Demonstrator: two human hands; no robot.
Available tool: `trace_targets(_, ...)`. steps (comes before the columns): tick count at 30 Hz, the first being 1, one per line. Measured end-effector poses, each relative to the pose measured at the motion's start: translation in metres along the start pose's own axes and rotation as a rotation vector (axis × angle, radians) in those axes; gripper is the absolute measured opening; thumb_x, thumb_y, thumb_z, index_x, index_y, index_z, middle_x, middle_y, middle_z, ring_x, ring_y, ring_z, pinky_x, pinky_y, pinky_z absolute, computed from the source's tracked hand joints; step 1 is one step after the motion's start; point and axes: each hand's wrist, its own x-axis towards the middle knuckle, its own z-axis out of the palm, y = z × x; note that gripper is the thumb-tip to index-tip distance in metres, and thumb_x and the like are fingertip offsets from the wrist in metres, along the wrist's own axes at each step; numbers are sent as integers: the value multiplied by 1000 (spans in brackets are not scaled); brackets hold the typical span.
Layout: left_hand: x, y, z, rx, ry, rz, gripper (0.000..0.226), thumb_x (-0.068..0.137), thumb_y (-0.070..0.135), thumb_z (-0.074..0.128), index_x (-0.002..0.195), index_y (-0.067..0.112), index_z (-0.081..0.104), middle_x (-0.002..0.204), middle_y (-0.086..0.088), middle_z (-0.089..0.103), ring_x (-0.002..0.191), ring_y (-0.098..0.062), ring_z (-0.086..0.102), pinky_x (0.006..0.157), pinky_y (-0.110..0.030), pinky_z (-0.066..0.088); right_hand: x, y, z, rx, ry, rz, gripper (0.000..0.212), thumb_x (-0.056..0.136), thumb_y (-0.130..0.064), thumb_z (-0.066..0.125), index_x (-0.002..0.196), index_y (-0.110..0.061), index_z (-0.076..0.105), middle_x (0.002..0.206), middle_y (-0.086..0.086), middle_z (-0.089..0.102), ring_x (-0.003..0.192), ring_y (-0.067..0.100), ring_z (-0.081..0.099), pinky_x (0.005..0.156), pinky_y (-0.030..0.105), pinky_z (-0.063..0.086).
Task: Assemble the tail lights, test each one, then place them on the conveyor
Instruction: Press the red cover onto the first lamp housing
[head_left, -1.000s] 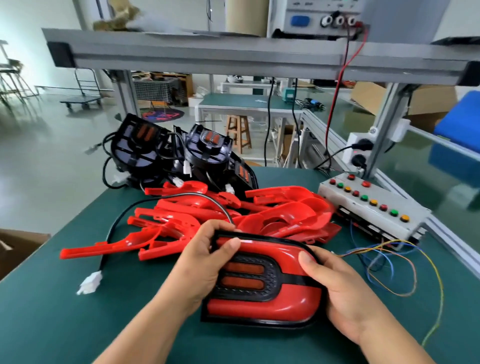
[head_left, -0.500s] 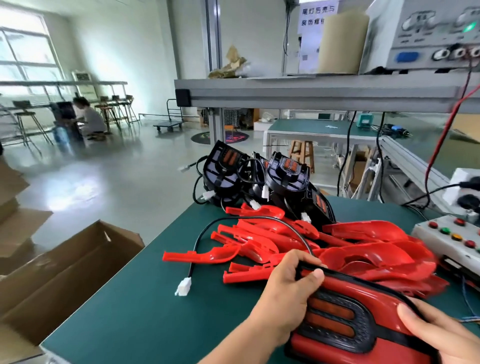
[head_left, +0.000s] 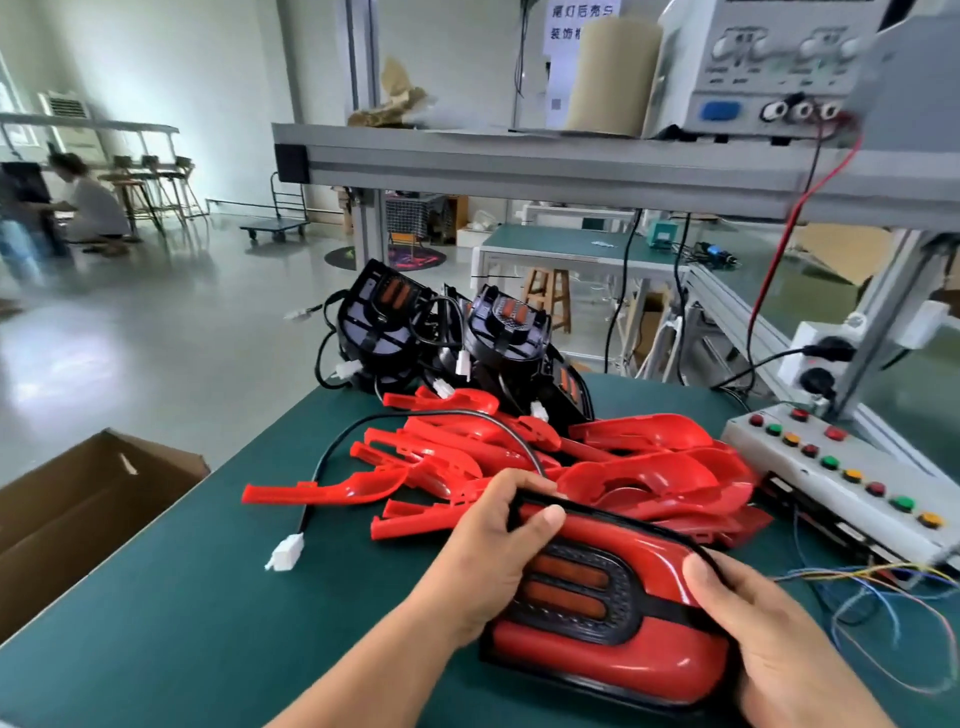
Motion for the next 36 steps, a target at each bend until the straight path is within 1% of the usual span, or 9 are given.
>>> trace_targets(2, 0, 1, 0, 7, -19, -5, 16, 87, 25, 67, 101, 25, 59, 94, -23, 68, 87, -49, 67, 72, -67, 53, -1, 1, -4, -95, -22, -6, 31, 75, -28, 68, 102, -15, 76, 105, 20, 72, 94, 36, 71, 73, 41, 60)
trace_targets(6, 2, 2, 0, -10, -37, -30, 25, 79, 31, 68, 102, 23, 61, 92, -23, 70, 83, -42, 70, 66, -55, 57, -2, 2, -9, -99, 22, -37, 35, 69, -32, 74, 99, -14, 76, 103, 19, 73, 91, 33, 72, 71, 37, 59)
trace_targets(10, 3, 3, -3, -9, -43, -53, 33, 76, 37, 69, 105, 24, 61, 94, -21, 71, 85, -43, 70, 68, -55, 57, -3, 1, -7, -127, 53, 1, 41, 65, -35, 79, 100, -13, 74, 103, 17, 74, 93, 33, 72, 76, 39, 58)
trace_targets(14, 4, 3, 2, -24, 2, -49, 16, 85, 28, 62, 100, 23, 62, 95, -24, 70, 82, -45, 70, 64, -55, 57, -3, 0, -9, -127, 86, 39, 52, 59, -34, 82, 104, -11, 70, 100, 14, 75, 89, 31, 72, 76, 41, 58)
trace_targets(18, 0, 4, 7, -40, 42, -12, 8, 95, 16, 54, 98, 18, 61, 91, -28, 68, 75, -47, 70, 57, -52, 57, -3, -1, -7, -87, 80, 41, 45, 56, -31, 81, 96, -14, 71, 96, 13, 75, 80, 25, 72, 68, 36, 58)
trace_targets(21, -1, 5, 10, -18, 81, 35, 7, 95, 14, 54, 97, 15, 61, 89, -30, 66, 73, -48, 69, 56, -54, 57, -1, 0, -7, -77, 71, 37, 33, 55, -30, 80, 85, -18, 74, 92, 11, 74, 79, 26, 69, 74, 39, 56)
trace_targets(24, 1, 4, 12, 11, 121, 32, 9, 96, 11, 53, 93, 15, 61, 82, -23, 66, 67, -42, 69, 55, -52, 57, 1, 3, -7, -71, 84, 16, 33, 53, -31, 80, 82, -18, 74, 91, 12, 74, 79, 25, 68, 82, 40, 53)
trace_targets(30, 2, 7, 15, -24, 138, -35, 6, 96, 15, 55, 99, 18, 60, 87, -21, 69, 74, -49, 69, 55, -55, 56, 0, 8, -3, -189, 146, -102, 45, 63, -41, 76, 99, -14, 74, 101, 6, 76, 93, 22, 72, 79, 30, 53)
trace_targets(36, 1, 12, 22, 67, 165, -51, 7, 95, 22, 57, 96, 21, 64, 78, -5, 72, 70, -37, 72, 50, -43, 58, 0, 15, -6, -298, 234, -177, 49, 71, -51, 76, 106, -16, 72, 105, 0, 75, 99, 18, 70, 90, 38, 53)
